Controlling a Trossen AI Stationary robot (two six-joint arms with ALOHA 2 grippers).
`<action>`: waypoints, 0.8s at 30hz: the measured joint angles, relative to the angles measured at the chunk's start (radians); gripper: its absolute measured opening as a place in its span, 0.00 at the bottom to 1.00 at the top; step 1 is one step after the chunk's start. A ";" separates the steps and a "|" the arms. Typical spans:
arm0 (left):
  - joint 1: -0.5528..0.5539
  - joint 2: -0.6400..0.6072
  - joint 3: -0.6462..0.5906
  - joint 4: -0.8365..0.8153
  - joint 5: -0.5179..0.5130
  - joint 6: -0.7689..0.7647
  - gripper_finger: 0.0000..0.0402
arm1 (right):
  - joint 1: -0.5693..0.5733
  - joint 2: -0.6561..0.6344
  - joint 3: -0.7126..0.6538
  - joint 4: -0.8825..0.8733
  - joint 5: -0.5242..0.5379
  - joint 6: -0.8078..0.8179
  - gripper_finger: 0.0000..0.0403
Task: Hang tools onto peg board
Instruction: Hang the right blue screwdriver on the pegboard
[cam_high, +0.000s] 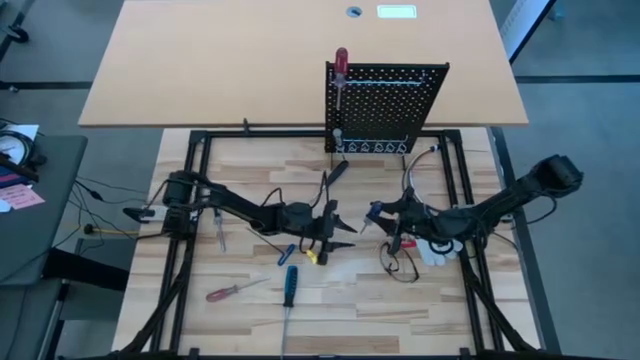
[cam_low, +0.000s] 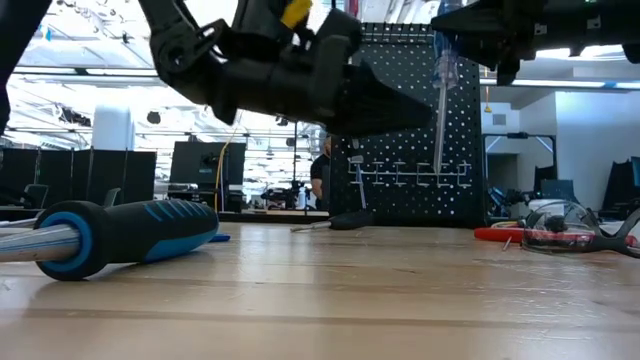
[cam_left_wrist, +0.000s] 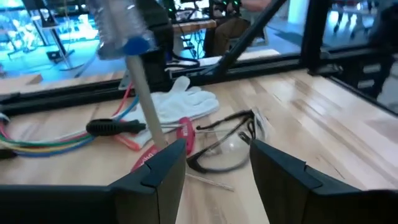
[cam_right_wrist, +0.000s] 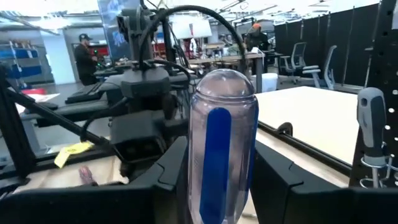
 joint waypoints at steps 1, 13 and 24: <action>0.001 0.012 0.008 0.008 -0.001 -0.021 0.43 | 0.000 0.000 0.000 0.000 0.000 0.000 0.30; 0.003 0.112 0.182 -0.119 -0.089 -0.112 0.49 | 0.006 0.003 -0.001 -0.012 0.012 -0.009 0.30; 0.003 0.099 0.188 -0.287 -0.187 -0.081 0.48 | 0.010 0.004 -0.001 -0.021 0.014 -0.027 0.30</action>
